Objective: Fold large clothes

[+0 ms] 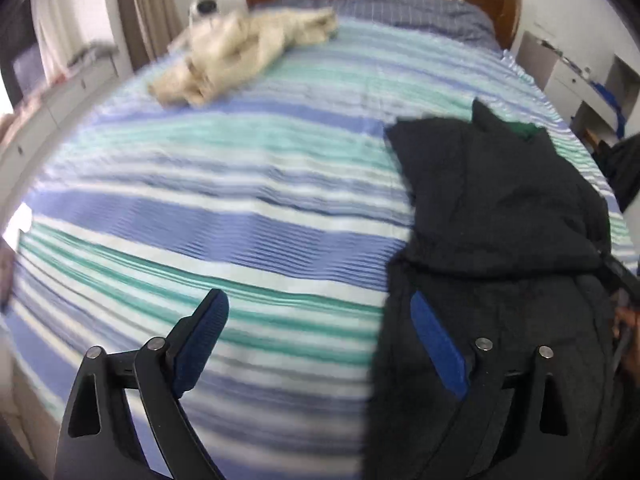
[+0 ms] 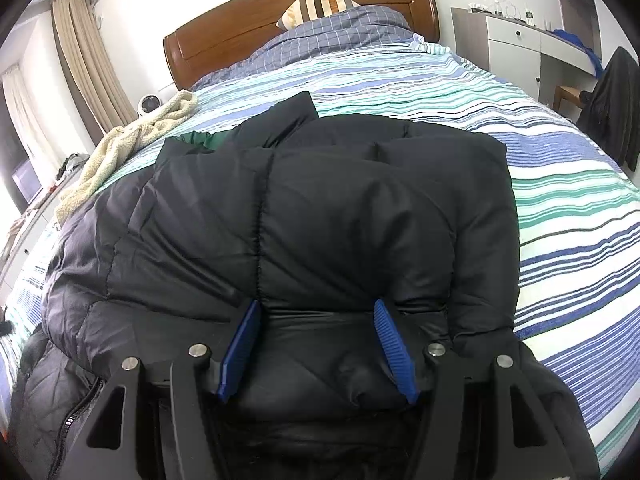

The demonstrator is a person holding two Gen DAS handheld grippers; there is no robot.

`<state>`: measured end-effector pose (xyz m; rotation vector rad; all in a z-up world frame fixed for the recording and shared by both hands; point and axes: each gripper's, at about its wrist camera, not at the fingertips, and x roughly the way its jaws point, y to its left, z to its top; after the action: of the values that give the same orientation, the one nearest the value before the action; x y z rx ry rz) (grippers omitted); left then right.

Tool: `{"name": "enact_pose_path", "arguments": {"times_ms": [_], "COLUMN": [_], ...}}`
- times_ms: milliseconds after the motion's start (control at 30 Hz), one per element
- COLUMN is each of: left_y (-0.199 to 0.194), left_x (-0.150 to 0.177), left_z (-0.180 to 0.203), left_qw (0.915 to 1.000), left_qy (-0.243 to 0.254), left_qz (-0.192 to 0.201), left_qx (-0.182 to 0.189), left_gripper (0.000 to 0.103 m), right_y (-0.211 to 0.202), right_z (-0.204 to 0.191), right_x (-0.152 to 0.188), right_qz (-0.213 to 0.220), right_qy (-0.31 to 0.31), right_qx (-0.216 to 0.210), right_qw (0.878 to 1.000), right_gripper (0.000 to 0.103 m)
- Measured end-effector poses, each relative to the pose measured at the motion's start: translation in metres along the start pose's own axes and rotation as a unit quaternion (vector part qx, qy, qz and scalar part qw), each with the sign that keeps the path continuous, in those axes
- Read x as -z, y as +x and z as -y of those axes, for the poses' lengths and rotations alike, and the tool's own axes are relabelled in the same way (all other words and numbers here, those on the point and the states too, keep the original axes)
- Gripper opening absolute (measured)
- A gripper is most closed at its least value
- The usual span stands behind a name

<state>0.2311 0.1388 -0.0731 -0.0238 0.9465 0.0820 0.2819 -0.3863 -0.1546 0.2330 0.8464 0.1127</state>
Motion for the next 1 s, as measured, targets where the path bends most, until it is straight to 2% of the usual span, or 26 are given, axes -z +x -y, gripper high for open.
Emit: {"name": "enact_pose_path", "arguments": {"times_ms": [67,133,200,267,367,467,567,600,633,667,700,800,867,1000], "left_y": [-0.033,-0.056,-0.072,-0.078,-0.074,-0.053,-0.022,-0.015,-0.012,-0.017,-0.022,-0.030,-0.043,-0.056], "left_x": [-0.003,-0.003,0.001,0.010,0.036,0.075,0.126,0.139,0.152,0.159,0.161,0.155,0.149,0.145], "left_z": [-0.011,-0.018,-0.019,-0.009,0.032,0.090,0.141,0.152,0.159,0.161,0.160,0.146,0.132,0.115], "left_qw": [0.9993,0.9986,0.9979,0.9961,0.9906,0.9839,0.9782,0.9775,0.9806,0.9823,0.9827,0.9795,0.9793,0.9815], "left_qy": [0.015,0.021,0.025,0.035,0.063,0.105,0.138,0.149,0.155,0.153,0.149,0.144,0.138,0.127], "left_qz": [0.028,0.044,0.059,0.070,0.071,0.054,-0.006,-0.019,-0.002,0.020,0.020,-0.012,-0.013,0.019], "left_qx": [-0.021,-0.018,0.007,0.041,0.098,0.134,0.154,0.148,0.120,0.107,0.108,0.141,0.147,0.142], "left_gripper": [0.100,0.100,0.101,0.102,0.102,0.102,0.102,0.103,0.103,0.102,0.102,0.102,0.102,0.102], "right_y": [-0.001,-0.006,-0.024,-0.054,-0.107,-0.146,-0.168,-0.171,-0.173,-0.183,-0.193,-0.216,-0.231,-0.250], "right_z": [-0.002,-0.003,-0.006,-0.007,-0.020,-0.033,-0.037,-0.036,-0.034,-0.032,-0.031,-0.025,-0.022,-0.031], "right_x": [-0.002,-0.006,-0.012,-0.013,0.001,0.041,0.101,0.125,0.148,0.162,0.168,0.173,0.168,0.154], "right_qz": [-0.001,-0.009,-0.029,-0.026,-0.037,-0.074,-0.114,-0.131,-0.144,-0.122,-0.102,-0.110,-0.092,-0.048], "right_qy": [-0.001,-0.005,-0.002,0.010,-0.027,-0.085,-0.100,-0.097,-0.096,-0.094,-0.088,-0.040,-0.028,-0.076], "right_qx": [0.003,0.003,-0.001,-0.027,-0.059,-0.060,-0.063,-0.057,-0.043,-0.033,-0.026,-0.023,-0.020,0.009], "right_qw": [1.000,1.000,1.000,0.999,0.997,0.992,0.986,0.985,0.984,0.988,0.991,0.993,0.995,0.996], "right_gripper": [0.061,0.061,0.061,0.061,0.061,0.061,0.061,0.061,0.061,0.061,0.061,0.061,0.061,0.061]}}
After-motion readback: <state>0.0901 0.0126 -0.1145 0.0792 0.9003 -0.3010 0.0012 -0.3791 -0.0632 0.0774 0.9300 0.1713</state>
